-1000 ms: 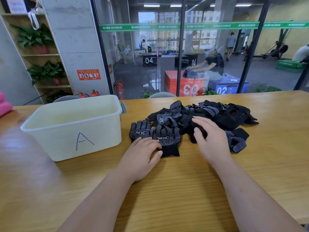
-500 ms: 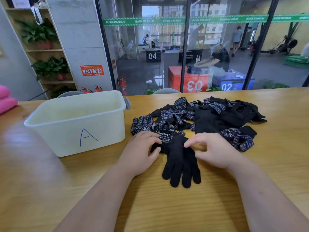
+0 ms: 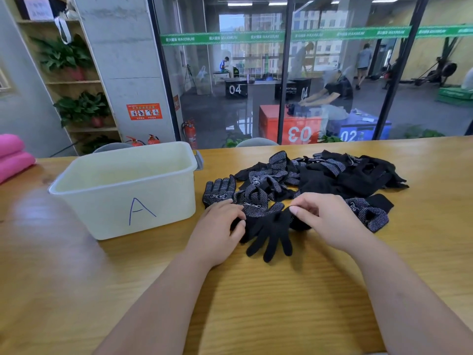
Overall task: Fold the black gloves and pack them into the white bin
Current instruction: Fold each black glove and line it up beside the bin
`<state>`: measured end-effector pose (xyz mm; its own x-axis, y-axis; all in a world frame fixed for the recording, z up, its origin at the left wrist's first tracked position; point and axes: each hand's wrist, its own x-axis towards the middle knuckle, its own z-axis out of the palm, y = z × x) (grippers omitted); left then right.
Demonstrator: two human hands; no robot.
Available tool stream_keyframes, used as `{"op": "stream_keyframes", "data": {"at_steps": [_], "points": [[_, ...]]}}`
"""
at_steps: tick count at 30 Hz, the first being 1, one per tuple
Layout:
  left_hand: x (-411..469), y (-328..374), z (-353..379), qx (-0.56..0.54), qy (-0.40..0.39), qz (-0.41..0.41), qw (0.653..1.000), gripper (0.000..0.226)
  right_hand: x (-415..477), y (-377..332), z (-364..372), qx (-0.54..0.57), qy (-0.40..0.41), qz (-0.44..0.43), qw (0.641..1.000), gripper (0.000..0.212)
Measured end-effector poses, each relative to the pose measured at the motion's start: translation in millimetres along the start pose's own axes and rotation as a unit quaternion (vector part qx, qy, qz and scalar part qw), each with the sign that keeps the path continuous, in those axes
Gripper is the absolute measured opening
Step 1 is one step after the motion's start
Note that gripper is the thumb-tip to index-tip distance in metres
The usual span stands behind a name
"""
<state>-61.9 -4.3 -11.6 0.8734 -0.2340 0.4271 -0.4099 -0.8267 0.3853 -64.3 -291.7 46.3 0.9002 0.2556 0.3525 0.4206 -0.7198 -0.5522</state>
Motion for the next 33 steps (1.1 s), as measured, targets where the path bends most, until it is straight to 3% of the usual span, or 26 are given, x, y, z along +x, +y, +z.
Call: {"op": "stream_keyframes", "data": {"at_steps": [5,9,12,15,18,20,22,24,26,29,33], "points": [[0,4,-8,-0.021,0.036,-0.004,0.999,0.018,12,-42,-35,0.116,-0.08,0.049,0.989,0.01],[0,6,-11,-0.027,0.057,-0.005,0.998,0.017,31,-78,-54,0.144,-0.111,0.081,0.98,0.022],[-1,7,-12,-0.032,0.068,-0.014,0.997,0.018,44,-91,-60,0.21,-0.06,0.072,0.973,0.017],[-2,8,-12,-0.017,0.053,-0.008,0.998,0.025,46,-71,-58,0.295,0.079,0.097,0.947,0.011],[-4,10,-8,0.006,0.019,0.021,1.0,0.031,23,-26,-39,0.205,0.157,0.188,0.948,0.008],[-4,12,-6,0.032,0.007,0.043,0.999,0.029,-1,3,-19,0.022,0.095,0.223,0.97,0.018],[-3,14,-5,0.061,0.004,0.067,0.996,0.028,-26,15,0,-0.185,0.03,0.237,0.953,0.035],[-3,15,-5,0.086,0.002,0.086,0.993,0.027,-43,13,12,-0.295,0.046,0.186,0.936,0.048],[-4,18,-5,0.104,0.013,0.107,0.989,0.026,-49,4,18,-0.329,0.061,0.096,0.938,0.044],[-8,22,-8,0.108,0.03,0.11,0.988,0.029,-51,-10,18,-0.316,-0.012,0.027,0.948,0.032],[-13,15,-11,0.112,0.06,0.01,0.992,0.026,-53,-24,12,-0.271,-0.052,-0.008,0.961,0.021]]}}
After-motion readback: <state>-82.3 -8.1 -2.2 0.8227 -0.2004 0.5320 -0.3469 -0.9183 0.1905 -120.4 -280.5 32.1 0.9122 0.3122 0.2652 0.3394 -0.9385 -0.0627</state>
